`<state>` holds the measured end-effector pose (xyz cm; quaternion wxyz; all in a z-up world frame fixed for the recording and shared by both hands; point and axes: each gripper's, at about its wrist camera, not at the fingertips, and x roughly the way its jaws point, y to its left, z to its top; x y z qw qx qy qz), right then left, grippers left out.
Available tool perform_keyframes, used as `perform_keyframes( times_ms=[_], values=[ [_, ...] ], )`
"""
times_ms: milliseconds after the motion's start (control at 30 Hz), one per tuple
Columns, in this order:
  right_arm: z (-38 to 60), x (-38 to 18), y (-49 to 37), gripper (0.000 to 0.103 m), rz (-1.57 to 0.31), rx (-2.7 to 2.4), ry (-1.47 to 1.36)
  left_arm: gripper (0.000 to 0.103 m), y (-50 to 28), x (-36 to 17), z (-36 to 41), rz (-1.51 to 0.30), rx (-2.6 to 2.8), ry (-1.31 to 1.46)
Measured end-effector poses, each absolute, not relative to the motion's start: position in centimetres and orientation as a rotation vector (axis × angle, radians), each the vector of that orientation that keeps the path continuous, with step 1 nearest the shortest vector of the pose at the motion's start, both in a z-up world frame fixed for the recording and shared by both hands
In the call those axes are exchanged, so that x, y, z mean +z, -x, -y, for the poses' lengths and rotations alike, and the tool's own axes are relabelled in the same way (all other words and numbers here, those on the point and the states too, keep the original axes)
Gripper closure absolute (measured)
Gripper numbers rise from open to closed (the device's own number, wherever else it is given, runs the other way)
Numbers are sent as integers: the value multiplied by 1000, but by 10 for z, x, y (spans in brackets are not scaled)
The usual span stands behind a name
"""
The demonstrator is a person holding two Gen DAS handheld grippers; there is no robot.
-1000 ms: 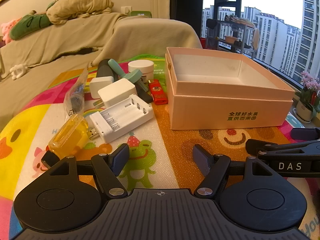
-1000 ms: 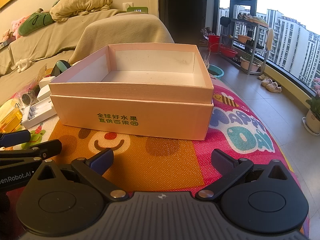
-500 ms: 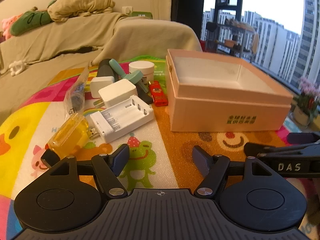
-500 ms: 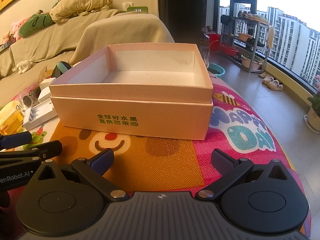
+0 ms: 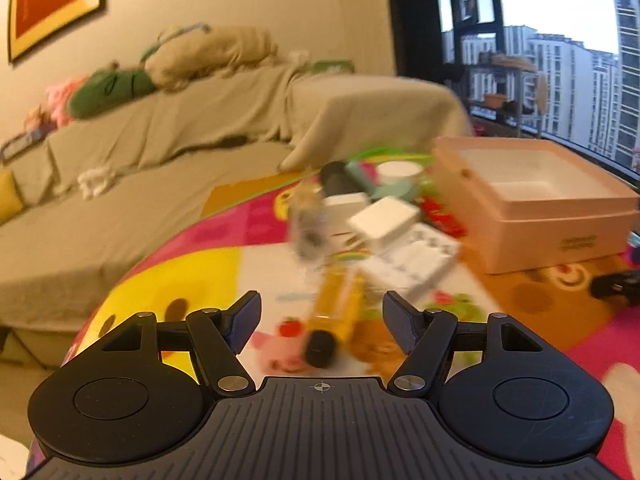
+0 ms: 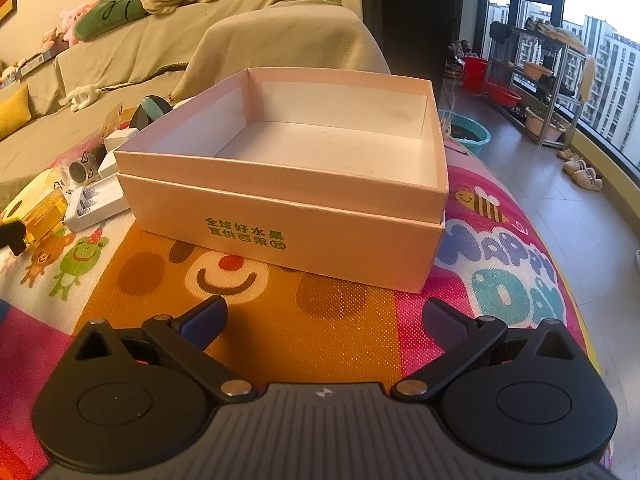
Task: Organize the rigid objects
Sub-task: 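Grasp the yellow screwdriver with the left gripper while the right gripper grasps the clear bag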
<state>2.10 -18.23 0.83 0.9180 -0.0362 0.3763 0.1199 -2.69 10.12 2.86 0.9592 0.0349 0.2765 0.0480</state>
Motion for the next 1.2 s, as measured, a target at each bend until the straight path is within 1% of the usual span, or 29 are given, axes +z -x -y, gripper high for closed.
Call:
perform_keyframes(
  times_ms=[100,200,233,267,333,367,400,433,467,567,600,633,667,700,767,800,833,900,1000,1100,1133,1167,1200],
  values=[
    [183,8,-23,0,-777,259,77,32,10,25,-116,-615,49,2],
    [183,8,-22,0,-776,267,85,33,-2,16,-119,-629,38,35],
    [184,8,-21,0,-775,267,83,37,-3,12,-118,-628,32,48],
    [184,8,-21,0,-775,267,87,52,-6,9,-119,-630,18,72],
    [183,9,-20,0,-777,268,94,68,-9,6,-121,-629,7,96],
    [182,10,-19,0,-774,273,98,71,-6,6,-122,-627,-2,97],
    [179,12,-17,1,-769,297,109,71,-3,6,-124,-626,-16,107],
    [174,14,-15,6,-760,323,116,71,2,6,-128,-623,-23,119],
    [167,17,-10,9,-738,345,122,71,8,6,-132,-619,-18,128],
    [137,38,11,12,-576,399,168,71,25,6,-150,-609,31,154],
    [120,48,18,14,-508,423,209,71,27,5,-156,-614,41,171],
    [104,56,21,20,-470,456,245,71,31,4,-161,-616,35,191],
    [86,66,20,24,-452,499,273,71,33,4,-163,-613,24,205],
    [69,75,14,28,-457,544,279,71,36,4,-164,-613,15,208],
    [31,91,-8,29,-494,624,264,71,38,5,-162,-610,-5,198],
    [13,95,-18,33,-504,641,260,71,38,5,-161,-609,-11,192],
    [-6,98,-33,40,-513,652,260,71,39,5,-160,-610,-12,185],
    [-41,95,-61,45,-532,653,259,71,38,5,-158,-610,-9,175],
    [-86,73,-100,45,-556,612,288,71,40,5,-155,-608,-1,151],
    [-108,46,-126,44,-659,607,294,71,40,5,-153,-608,2,143],
    [-111,43,-123,46,-621,601,311,71,40,5,-154,-608,1,148],
    [-114,40,-120,51,-633,615,332,71,40,5,-155,-608,-1,154],
    [-114,38,-117,66,-657,648,339,71,40,5,-155,-607,-3,159]
  ],
)
